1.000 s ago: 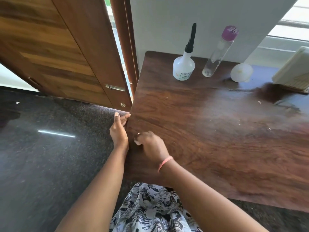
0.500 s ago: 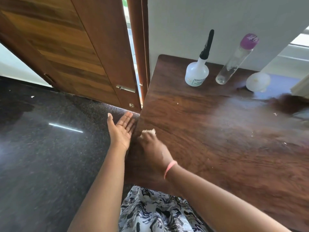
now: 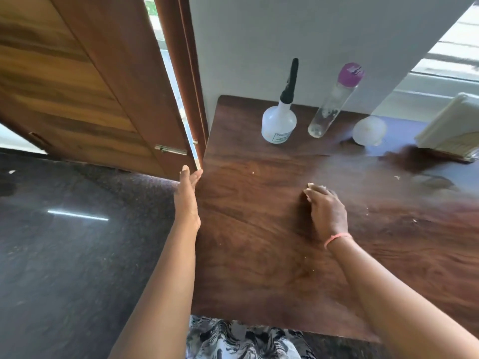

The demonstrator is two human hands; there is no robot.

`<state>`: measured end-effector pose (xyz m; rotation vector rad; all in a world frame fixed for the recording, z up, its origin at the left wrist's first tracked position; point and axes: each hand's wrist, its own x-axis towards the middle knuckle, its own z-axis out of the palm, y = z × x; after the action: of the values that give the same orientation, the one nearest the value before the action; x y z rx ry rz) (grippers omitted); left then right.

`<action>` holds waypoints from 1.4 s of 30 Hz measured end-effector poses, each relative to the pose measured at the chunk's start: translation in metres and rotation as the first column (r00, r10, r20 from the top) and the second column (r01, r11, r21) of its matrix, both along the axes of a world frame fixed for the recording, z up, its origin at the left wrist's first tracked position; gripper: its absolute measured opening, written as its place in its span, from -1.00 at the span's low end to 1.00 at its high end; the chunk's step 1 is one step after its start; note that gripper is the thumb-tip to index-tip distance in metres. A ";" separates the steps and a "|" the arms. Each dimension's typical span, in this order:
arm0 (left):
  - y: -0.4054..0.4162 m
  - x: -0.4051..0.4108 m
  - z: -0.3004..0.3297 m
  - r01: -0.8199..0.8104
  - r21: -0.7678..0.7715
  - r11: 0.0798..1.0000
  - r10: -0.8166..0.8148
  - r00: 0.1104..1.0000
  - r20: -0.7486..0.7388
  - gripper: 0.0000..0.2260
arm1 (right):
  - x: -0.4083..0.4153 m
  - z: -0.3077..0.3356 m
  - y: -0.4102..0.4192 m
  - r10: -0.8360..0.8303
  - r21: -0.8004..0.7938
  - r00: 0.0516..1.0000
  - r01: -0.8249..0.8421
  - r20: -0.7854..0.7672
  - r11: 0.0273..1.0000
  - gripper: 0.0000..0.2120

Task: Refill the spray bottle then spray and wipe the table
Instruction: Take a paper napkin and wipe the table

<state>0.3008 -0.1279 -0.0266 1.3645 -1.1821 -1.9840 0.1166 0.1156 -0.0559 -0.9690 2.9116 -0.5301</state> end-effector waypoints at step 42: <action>0.104 -0.096 0.026 0.146 -0.337 0.930 -0.121 0.988 0.093 -0.66 | 0.054 -0.010 0.055 0.138 -0.210 0.990 -0.132 0.012 0.969 -0.77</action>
<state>0.2050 -0.0234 -0.0009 1.2085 -1.6057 -1.7199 0.1708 0.1704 -0.0660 -1.1633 2.7823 -0.8464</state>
